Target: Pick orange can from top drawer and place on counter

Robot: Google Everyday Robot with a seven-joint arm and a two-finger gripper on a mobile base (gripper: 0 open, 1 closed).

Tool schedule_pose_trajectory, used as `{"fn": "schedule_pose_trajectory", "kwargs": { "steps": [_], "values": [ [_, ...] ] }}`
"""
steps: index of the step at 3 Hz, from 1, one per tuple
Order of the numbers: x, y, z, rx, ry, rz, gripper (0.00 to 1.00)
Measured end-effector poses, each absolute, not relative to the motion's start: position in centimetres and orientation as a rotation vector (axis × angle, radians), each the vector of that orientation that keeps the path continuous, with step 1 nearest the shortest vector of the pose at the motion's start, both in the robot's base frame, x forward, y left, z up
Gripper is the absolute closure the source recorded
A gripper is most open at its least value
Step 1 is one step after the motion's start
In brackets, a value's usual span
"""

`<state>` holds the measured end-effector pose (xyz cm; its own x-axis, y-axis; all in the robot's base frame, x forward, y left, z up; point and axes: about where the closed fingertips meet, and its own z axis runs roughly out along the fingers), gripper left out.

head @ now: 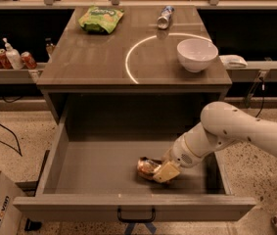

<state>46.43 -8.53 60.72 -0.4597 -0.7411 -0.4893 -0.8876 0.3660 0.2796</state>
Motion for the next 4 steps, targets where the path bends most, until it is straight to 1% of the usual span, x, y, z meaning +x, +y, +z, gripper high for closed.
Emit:
{"fn": "schedule_pose_trajectory", "kwargs": {
  "steps": [2,3,4],
  "values": [
    [46.8,-9.0,63.5,-1.406,2.292,0.722,0.97],
    [48.2,-9.3,67.2,-1.484,2.244,0.66,1.0],
    [49.7,-9.8,73.9,-1.593,2.134,0.522,1.0]
  ]
}}
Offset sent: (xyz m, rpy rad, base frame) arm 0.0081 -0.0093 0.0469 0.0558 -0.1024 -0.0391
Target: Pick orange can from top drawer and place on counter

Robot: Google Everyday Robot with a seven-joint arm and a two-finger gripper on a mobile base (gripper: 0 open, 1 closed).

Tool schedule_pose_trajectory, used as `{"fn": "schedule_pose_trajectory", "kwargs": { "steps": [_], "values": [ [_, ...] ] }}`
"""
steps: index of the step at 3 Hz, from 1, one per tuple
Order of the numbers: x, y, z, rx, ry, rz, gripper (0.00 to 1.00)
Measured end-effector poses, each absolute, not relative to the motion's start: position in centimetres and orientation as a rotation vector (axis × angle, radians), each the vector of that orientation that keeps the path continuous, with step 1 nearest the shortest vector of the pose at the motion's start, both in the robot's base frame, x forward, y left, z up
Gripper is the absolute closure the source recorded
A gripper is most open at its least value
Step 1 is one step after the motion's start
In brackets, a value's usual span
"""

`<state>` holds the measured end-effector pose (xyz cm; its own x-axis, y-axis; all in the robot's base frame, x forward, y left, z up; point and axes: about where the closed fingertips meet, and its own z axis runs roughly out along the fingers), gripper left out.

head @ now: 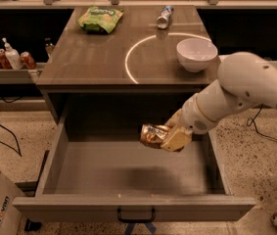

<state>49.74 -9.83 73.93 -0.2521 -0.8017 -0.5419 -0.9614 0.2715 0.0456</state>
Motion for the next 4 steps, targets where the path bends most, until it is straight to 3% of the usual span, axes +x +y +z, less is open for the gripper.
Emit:
{"fn": "schedule_pose_trajectory", "kwargs": {
  "steps": [2,4],
  "values": [
    [54.7,-9.6,85.7,-1.713,1.846,0.297,1.0],
    [61.8,-7.0,91.2,-1.735,1.675,0.127,1.0]
  ]
}}
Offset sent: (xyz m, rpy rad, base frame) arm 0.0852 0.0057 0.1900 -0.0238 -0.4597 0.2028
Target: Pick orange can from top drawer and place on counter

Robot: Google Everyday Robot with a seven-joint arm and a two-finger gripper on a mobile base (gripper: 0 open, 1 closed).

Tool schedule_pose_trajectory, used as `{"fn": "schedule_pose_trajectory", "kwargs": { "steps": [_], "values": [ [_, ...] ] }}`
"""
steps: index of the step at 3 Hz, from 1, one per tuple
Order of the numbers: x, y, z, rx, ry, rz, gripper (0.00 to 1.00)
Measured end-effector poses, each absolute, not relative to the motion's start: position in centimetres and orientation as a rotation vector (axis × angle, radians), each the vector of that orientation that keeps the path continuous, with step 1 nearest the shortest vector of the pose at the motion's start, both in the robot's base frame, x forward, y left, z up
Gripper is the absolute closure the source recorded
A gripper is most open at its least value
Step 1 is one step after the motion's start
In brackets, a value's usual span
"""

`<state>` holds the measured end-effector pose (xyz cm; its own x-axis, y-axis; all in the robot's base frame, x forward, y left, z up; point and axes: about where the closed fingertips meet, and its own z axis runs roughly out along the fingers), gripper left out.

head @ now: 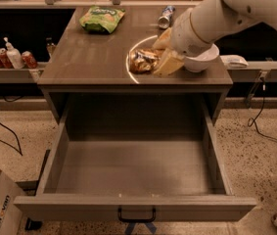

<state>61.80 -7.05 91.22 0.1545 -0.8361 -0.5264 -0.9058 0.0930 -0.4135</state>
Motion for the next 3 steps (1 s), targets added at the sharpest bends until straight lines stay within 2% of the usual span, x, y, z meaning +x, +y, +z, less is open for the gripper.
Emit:
{"fn": "schedule_pose_trajectory", "kwargs": {
  "steps": [2,3],
  "values": [
    [69.1,-3.7,89.7,-1.727,1.681,0.109,1.0],
    [71.9,-2.4,88.2,-1.728,1.703,0.118,0.82]
  ]
}}
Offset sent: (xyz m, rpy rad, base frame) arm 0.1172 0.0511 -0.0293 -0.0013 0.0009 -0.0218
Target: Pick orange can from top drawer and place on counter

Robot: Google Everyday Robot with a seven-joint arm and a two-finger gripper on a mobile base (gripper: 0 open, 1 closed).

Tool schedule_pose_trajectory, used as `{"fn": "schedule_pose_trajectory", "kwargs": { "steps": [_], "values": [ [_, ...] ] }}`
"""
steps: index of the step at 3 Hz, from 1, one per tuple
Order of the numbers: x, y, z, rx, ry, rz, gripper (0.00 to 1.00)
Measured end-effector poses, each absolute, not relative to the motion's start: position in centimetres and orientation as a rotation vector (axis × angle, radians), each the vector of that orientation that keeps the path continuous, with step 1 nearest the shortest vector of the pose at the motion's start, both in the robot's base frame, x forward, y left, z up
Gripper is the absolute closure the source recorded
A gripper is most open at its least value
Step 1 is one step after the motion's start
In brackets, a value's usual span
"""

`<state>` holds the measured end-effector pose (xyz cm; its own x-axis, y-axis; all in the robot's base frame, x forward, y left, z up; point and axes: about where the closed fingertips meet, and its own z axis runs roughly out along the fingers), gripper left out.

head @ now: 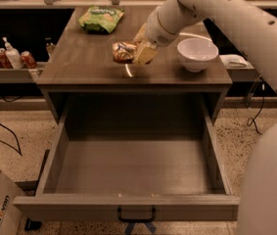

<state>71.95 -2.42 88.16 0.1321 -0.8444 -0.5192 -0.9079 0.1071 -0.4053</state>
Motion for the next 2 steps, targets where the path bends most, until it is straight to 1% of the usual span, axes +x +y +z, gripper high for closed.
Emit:
{"fn": "schedule_pose_trajectory", "kwargs": {
  "steps": [1,2],
  "values": [
    [74.32,-1.53,86.46,-1.739,1.744,0.12,0.59],
    [74.64,-1.25,86.14,-1.743,1.747,0.123,0.36]
  ]
}}
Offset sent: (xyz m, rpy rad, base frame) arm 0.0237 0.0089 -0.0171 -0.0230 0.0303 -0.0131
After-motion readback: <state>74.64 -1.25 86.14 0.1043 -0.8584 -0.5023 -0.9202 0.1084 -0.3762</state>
